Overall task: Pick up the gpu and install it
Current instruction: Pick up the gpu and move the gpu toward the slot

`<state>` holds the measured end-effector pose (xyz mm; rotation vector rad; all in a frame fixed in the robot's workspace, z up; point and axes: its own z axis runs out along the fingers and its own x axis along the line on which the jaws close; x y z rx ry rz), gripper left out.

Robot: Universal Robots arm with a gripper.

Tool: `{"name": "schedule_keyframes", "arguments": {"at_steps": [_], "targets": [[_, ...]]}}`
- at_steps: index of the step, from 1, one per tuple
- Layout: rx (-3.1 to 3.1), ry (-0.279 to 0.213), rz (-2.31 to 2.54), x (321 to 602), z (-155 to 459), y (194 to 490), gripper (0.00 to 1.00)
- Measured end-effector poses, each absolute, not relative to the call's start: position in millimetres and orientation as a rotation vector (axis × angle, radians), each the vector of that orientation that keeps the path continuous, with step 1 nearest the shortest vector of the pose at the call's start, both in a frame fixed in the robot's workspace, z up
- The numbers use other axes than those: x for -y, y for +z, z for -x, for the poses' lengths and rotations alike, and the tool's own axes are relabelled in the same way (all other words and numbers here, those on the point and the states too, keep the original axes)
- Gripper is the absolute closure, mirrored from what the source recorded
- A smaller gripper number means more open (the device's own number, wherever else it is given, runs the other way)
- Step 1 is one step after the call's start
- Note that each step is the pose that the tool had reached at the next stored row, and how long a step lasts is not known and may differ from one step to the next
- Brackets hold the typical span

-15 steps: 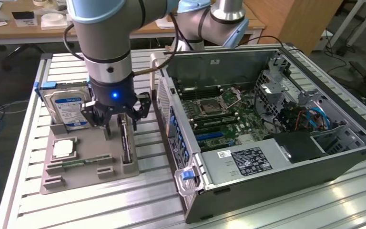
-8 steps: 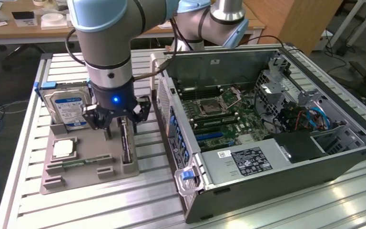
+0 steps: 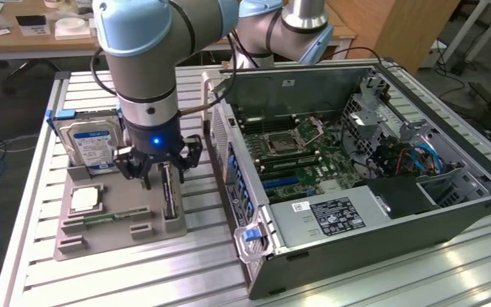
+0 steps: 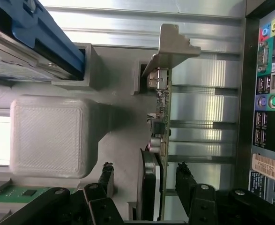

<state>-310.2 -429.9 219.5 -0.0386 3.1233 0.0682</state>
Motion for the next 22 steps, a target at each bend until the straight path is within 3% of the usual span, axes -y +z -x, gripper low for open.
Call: {"name": "schedule_keyframes", "arguments": {"at_steps": [16, 22], "targets": [[-3.123, 0.066, 0.038, 430.0, 310.2, 208.4, 0.35], [-3.123, 0.065, 0.037, 430.6, 310.2, 208.2, 0.55]]}}
